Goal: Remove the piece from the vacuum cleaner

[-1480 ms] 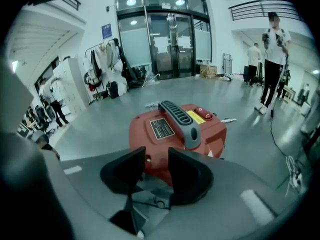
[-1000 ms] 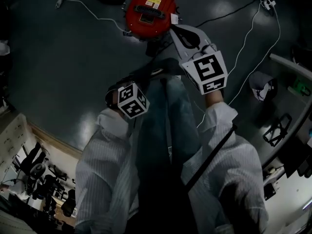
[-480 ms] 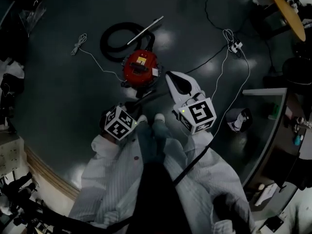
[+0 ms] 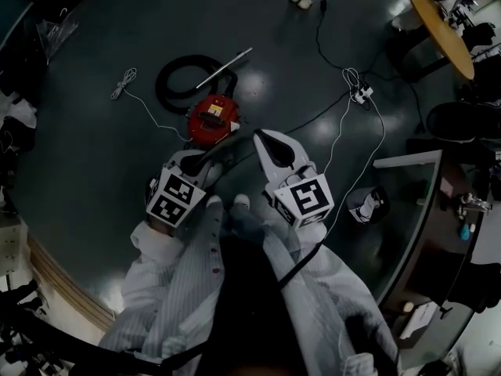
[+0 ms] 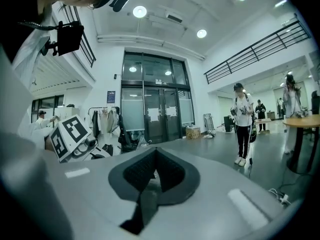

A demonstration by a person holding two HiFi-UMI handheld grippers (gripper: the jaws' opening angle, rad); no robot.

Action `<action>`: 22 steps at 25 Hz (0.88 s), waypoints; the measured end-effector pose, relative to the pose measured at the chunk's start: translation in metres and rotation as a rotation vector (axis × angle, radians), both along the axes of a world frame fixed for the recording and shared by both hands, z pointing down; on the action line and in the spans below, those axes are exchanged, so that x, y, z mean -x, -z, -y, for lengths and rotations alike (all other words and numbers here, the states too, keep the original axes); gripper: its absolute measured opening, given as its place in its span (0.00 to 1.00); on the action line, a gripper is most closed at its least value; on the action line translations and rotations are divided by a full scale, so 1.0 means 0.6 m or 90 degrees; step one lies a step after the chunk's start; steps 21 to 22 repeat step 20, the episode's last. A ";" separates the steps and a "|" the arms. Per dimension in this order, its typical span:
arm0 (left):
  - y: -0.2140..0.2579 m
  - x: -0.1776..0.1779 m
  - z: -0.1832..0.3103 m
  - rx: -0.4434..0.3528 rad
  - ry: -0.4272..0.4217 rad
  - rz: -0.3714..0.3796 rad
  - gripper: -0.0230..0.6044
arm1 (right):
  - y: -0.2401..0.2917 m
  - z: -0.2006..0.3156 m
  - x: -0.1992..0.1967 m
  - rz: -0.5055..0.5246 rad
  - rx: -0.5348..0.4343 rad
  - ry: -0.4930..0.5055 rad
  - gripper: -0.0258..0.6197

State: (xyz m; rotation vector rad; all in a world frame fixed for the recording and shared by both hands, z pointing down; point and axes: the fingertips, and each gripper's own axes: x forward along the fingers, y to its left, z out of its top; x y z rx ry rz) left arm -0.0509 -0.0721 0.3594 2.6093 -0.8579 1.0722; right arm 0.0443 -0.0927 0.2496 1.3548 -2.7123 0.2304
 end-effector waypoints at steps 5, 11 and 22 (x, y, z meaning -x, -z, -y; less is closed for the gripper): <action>0.013 0.006 -0.006 0.002 0.009 -0.008 0.05 | 0.005 -0.011 0.012 0.002 0.008 0.012 0.04; 0.008 0.010 -0.007 0.013 0.013 -0.009 0.05 | 0.000 -0.010 0.017 0.010 0.010 0.025 0.04; -0.004 0.003 -0.006 0.024 0.002 -0.016 0.05 | 0.003 -0.003 0.025 0.019 0.022 0.023 0.04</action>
